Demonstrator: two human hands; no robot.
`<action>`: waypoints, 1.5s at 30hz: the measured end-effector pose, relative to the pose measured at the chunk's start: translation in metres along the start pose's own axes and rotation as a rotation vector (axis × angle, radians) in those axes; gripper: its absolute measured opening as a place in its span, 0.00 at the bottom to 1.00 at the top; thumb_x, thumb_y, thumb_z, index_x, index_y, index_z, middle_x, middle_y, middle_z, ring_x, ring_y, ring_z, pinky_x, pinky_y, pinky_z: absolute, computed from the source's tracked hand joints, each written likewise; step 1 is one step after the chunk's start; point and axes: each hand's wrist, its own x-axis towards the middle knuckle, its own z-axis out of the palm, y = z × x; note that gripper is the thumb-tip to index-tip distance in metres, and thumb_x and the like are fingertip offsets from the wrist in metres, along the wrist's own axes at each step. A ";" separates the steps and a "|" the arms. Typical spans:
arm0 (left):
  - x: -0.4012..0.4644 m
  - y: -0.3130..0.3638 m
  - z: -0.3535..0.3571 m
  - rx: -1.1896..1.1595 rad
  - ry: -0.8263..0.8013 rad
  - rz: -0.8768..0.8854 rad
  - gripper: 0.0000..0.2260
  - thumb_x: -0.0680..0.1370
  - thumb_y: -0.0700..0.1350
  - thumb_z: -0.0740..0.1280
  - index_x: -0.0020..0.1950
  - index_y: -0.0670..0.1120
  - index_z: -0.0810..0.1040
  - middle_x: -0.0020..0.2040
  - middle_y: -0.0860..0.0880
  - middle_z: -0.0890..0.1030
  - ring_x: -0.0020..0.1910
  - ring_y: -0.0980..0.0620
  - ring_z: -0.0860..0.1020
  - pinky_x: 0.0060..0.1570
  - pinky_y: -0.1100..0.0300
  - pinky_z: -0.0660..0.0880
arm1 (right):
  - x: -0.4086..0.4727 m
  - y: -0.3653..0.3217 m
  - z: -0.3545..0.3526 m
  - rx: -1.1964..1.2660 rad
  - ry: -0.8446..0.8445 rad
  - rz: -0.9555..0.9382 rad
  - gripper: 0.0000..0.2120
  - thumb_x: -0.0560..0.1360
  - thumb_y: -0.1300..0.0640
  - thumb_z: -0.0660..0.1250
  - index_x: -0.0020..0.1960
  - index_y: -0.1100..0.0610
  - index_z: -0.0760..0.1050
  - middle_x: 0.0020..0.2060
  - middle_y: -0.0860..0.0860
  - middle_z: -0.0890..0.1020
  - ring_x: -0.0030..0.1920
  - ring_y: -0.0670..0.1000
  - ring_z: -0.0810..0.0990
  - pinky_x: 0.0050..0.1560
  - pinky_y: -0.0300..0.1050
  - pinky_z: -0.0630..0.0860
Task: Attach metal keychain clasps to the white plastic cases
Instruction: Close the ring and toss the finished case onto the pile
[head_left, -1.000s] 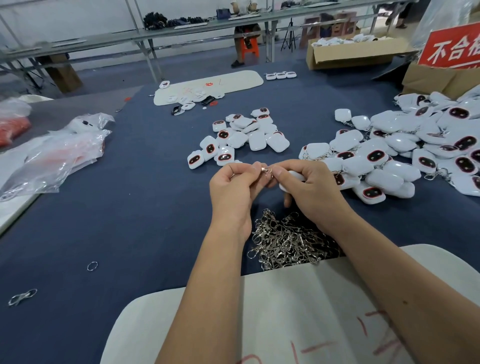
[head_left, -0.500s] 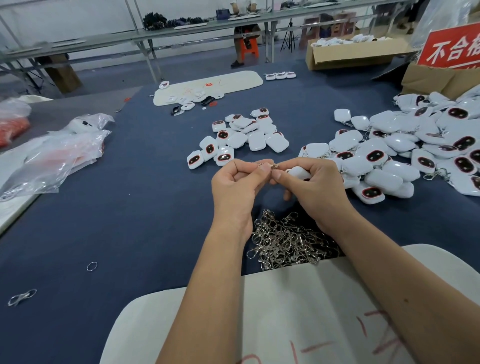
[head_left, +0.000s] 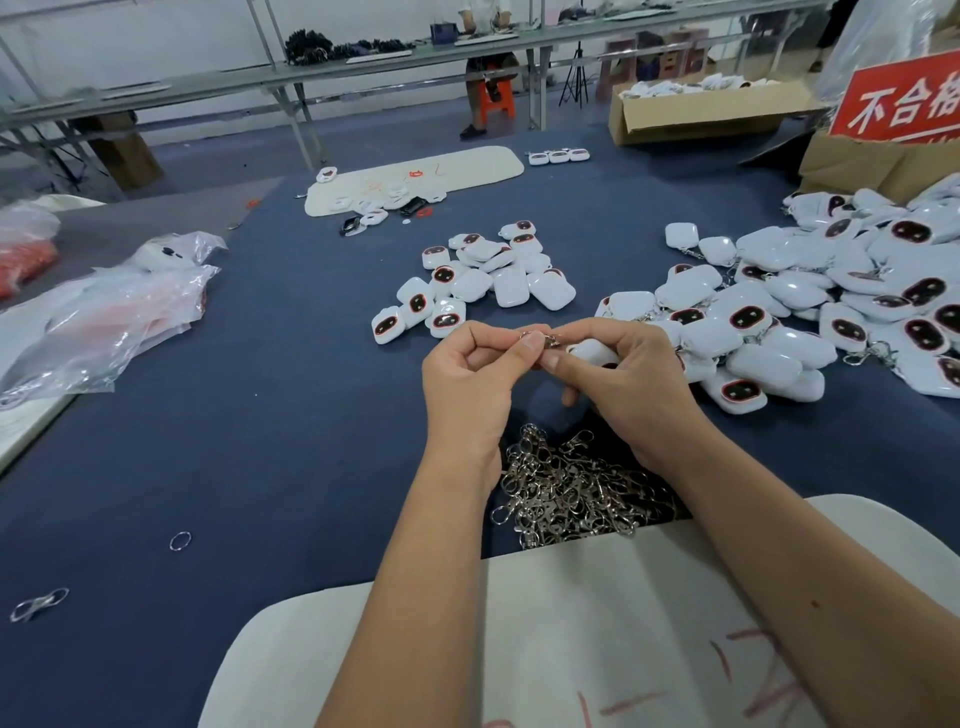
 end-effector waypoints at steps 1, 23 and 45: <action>0.000 0.000 0.000 -0.009 0.002 -0.001 0.07 0.76 0.32 0.74 0.41 0.41 0.79 0.44 0.43 0.88 0.39 0.54 0.85 0.41 0.64 0.78 | 0.000 0.000 0.000 -0.006 0.004 0.012 0.03 0.75 0.59 0.77 0.46 0.51 0.87 0.38 0.49 0.87 0.28 0.46 0.77 0.34 0.36 0.75; 0.005 -0.002 -0.015 0.657 -0.090 0.297 0.06 0.75 0.38 0.75 0.42 0.48 0.85 0.38 0.56 0.84 0.39 0.62 0.78 0.43 0.72 0.72 | -0.002 -0.001 0.004 -0.237 0.083 -0.039 0.08 0.76 0.60 0.75 0.44 0.48 0.86 0.34 0.42 0.85 0.28 0.43 0.78 0.35 0.38 0.77; 0.009 -0.008 -0.017 0.723 -0.101 0.282 0.07 0.79 0.39 0.71 0.43 0.49 0.82 0.40 0.56 0.83 0.40 0.62 0.78 0.40 0.74 0.70 | -0.008 -0.009 0.012 -0.564 0.136 -0.227 0.06 0.75 0.60 0.75 0.51 0.53 0.87 0.44 0.44 0.87 0.48 0.42 0.83 0.55 0.35 0.75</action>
